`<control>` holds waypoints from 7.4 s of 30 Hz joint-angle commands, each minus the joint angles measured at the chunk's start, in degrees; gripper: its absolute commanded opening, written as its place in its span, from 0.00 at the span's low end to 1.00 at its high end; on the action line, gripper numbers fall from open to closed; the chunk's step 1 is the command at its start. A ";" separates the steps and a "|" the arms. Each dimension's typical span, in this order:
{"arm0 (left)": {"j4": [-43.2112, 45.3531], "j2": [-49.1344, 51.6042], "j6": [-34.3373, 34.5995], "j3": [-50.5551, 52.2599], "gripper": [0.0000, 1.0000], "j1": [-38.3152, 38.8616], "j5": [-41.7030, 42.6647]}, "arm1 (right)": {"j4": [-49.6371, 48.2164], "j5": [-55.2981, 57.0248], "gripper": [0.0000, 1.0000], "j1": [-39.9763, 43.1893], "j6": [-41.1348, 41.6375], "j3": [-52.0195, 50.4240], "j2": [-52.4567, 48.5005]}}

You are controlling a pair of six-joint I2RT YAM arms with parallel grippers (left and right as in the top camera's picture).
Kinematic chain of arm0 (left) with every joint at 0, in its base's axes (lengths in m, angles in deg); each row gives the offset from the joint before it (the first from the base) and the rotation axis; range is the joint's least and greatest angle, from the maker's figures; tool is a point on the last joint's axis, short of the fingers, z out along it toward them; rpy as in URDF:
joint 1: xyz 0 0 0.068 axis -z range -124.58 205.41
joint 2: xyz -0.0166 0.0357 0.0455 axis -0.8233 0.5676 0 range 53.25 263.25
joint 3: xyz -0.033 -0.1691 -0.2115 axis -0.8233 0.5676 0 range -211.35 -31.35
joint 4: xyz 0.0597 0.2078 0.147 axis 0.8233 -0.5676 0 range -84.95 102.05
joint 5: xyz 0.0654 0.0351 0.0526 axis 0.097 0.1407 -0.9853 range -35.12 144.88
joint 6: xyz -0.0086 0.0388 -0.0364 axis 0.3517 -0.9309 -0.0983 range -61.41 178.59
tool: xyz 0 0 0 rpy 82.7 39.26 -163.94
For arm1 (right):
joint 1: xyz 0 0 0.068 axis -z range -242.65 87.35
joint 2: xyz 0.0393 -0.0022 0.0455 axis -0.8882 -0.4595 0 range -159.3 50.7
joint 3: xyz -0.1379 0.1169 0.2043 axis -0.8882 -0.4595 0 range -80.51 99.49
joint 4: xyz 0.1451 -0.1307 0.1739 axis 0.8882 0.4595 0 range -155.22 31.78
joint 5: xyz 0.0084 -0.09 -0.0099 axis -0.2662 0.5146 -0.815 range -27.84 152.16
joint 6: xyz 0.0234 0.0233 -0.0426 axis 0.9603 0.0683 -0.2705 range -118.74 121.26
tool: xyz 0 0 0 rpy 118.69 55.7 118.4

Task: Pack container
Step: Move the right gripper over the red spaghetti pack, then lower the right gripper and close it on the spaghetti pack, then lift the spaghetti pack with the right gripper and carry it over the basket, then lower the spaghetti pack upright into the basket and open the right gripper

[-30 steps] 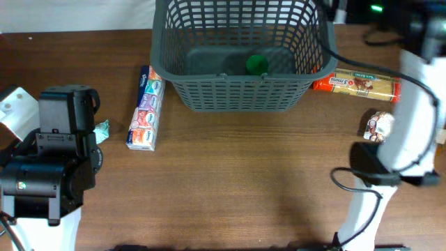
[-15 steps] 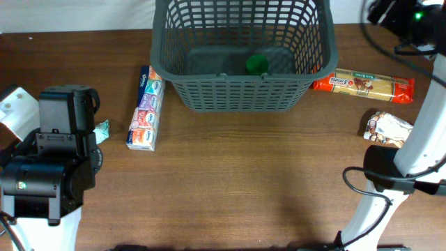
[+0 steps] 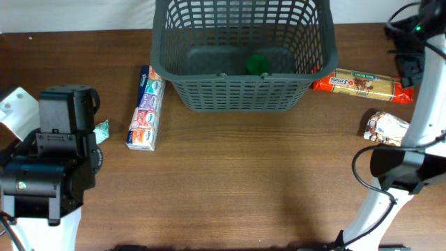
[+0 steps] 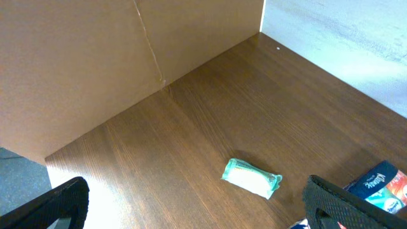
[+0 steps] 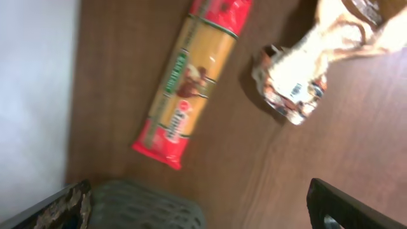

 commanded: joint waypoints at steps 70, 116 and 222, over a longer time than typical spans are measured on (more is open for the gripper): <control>-0.04 0.20 0.76 -0.70 0.99 -0.31 -1.25 | -20.68 -6.47 0.99 6.27 24.04 -7.48 -25.59; -0.04 0.20 0.76 -0.70 0.99 -0.31 -1.25 | -21.55 -7.74 1.00 6.27 21.22 -9.35 -30.21; -0.04 0.20 0.76 -0.70 0.99 -0.31 -1.25 | -29.55 -11.30 0.09 -25.27 -60.65 3.50 -12.41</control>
